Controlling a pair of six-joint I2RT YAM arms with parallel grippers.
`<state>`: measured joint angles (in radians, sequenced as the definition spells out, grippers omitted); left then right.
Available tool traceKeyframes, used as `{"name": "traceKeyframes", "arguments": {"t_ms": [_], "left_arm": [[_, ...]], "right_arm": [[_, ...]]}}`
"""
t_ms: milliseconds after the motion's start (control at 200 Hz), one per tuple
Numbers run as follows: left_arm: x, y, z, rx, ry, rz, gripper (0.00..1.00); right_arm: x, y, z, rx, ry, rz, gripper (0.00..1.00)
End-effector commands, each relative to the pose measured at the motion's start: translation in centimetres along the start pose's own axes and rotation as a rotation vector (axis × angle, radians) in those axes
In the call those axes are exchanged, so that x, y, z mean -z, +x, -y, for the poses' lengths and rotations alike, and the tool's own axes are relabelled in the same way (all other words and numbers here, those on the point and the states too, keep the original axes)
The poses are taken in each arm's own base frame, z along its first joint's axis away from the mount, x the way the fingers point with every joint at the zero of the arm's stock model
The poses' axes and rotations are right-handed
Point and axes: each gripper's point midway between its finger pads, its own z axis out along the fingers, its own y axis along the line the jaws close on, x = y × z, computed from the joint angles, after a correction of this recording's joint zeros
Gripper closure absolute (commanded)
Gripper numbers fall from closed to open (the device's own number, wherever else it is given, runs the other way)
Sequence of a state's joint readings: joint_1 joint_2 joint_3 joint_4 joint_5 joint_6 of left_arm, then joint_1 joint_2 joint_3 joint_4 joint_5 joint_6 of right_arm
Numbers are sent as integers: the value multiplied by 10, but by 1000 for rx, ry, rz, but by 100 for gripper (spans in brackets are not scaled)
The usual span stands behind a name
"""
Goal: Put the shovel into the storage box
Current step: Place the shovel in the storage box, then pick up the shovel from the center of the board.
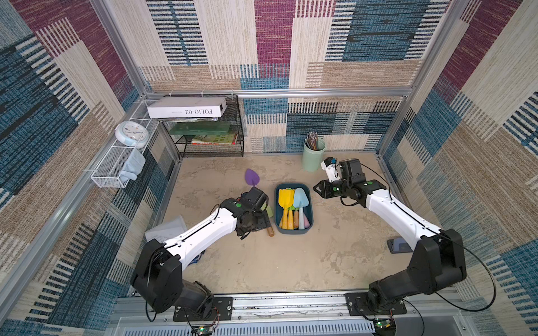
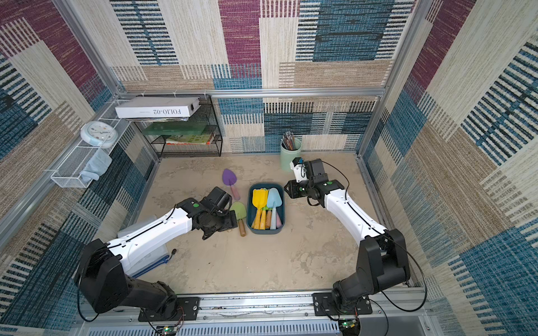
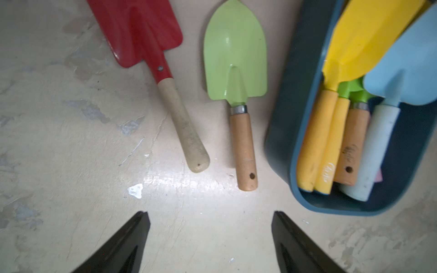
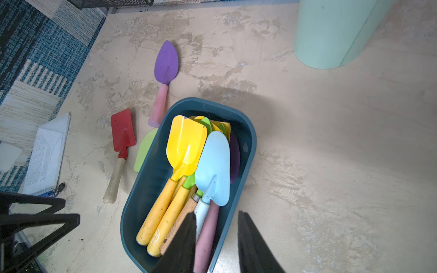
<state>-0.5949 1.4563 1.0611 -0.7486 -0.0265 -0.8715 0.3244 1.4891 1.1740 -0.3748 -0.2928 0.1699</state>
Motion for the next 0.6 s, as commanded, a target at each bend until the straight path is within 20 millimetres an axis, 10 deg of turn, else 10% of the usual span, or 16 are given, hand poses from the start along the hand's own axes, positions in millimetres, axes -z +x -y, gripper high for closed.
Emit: {"name": "traceKeyframes", "arguments": {"t_ms": [0,591], "left_arm": [[-12,-4,-2,112,36,-12,16],[-73,-10,-10,236,-62,-85,24]], "right_arm": [[2,5,-1,6,-3,-13,67],[-6,18,0,27,-21,-34,68]]}}
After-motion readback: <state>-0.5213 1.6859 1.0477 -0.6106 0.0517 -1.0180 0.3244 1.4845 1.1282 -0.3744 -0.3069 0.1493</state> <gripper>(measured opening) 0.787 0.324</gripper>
